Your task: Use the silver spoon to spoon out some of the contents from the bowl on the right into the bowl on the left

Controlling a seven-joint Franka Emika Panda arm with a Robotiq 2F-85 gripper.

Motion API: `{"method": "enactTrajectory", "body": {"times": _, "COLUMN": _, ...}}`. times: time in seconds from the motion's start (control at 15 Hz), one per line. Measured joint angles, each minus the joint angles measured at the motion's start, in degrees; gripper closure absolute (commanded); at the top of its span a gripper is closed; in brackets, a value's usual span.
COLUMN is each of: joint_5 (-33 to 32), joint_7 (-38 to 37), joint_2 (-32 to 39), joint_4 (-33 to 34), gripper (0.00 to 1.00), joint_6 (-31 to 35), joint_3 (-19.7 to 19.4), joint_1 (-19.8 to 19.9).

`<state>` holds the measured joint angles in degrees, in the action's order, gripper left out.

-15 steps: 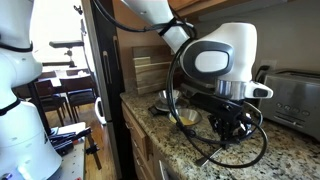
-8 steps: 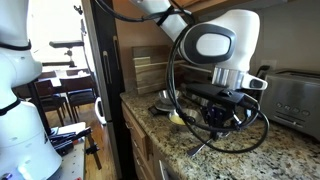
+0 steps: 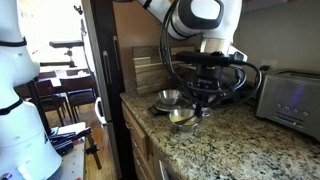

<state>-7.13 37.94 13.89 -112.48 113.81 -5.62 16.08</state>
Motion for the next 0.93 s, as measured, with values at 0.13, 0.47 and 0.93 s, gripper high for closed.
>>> {"method": "enactTrajectory", "body": {"times": 0.13, "joint_5": -2.7, "joint_7": 0.2, "joint_2": -0.5, "joint_4": -0.1, "gripper": 0.96, "joint_6": -4.0, "joint_3": 0.2, "joint_1": -2.1}}
{"method": "enactTrajectory", "body": {"times": 0.47, "joint_5": -7.9, "joint_7": 0.3, "joint_2": -0.4, "joint_4": -1.2, "gripper": 0.96, "joint_6": -10.4, "joint_3": 1.7, "joint_1": -6.3}}
{"method": "enactTrajectory", "body": {"times": 0.93, "joint_5": -9.3, "joint_7": 1.8, "joint_2": -0.1, "joint_4": -1.5, "gripper": 0.94, "joint_6": -11.5, "joint_3": 2.6, "joint_1": -7.6}}
